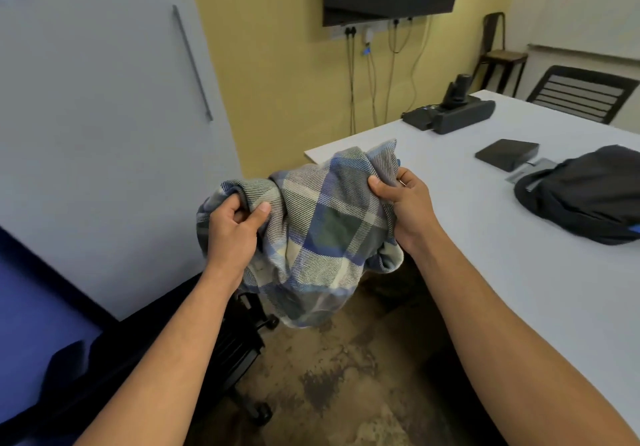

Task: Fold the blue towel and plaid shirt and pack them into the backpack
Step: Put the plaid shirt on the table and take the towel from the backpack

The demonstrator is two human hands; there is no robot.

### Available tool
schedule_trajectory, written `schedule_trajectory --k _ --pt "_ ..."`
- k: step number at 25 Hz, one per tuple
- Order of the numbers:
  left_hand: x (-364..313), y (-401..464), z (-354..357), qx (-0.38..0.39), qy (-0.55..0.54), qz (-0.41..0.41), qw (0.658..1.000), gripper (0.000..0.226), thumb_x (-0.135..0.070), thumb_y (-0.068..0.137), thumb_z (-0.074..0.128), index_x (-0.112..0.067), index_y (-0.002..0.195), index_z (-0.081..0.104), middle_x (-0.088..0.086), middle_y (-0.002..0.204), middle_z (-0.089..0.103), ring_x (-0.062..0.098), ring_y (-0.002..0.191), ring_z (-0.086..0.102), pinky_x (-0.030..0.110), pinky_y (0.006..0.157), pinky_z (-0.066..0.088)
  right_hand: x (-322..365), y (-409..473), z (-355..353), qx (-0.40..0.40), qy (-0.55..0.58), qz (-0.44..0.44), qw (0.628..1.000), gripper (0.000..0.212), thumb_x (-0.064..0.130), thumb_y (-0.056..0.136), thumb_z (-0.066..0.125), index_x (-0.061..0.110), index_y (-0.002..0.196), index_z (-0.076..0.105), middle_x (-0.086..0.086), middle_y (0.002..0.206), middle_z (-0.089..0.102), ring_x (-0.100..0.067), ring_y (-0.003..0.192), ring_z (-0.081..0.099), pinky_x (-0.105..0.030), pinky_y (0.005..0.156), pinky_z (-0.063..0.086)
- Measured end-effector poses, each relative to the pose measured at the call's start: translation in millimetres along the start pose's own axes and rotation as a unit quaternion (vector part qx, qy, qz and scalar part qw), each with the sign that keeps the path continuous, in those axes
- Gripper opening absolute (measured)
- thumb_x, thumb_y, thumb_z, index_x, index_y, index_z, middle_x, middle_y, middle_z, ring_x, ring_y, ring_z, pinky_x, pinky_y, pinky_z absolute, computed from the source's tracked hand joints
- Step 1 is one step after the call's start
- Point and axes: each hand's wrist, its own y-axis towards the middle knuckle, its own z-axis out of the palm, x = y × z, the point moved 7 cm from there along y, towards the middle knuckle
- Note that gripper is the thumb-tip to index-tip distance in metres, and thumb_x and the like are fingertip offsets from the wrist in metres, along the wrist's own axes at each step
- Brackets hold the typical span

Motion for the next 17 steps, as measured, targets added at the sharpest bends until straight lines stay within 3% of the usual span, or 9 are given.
schedule_trajectory --k 5,17 --pt "18.1 25.8 91.1 0.038 -0.01 -0.012 0.999 0.019 -0.005 0.092 0.063 -0.021 0.102 0.068 0.002 0.105 0.074 0.02 0.102 0.069 0.045 0.093 0.054 27.9 28.3 -77.3 -0.044 -0.005 -0.012 0.999 0.025 -0.002 0.085 0.07 0.006 0.106 0.061 -0.006 0.095 0.073 -0.023 0.089 0.072 -0.029 0.071 0.058" --pt "42.9 61.1 254.3 0.121 -0.007 -0.036 0.992 0.017 -0.006 0.093 0.062 -0.018 0.105 0.068 0.001 0.107 0.073 0.018 0.102 0.068 0.043 0.094 0.054 72.1 77.9 -212.6 -0.134 0.005 -0.038 0.99 0.031 0.001 0.084 0.072 0.006 0.113 0.061 -0.011 0.106 0.073 -0.027 0.099 0.07 -0.038 0.084 0.059"
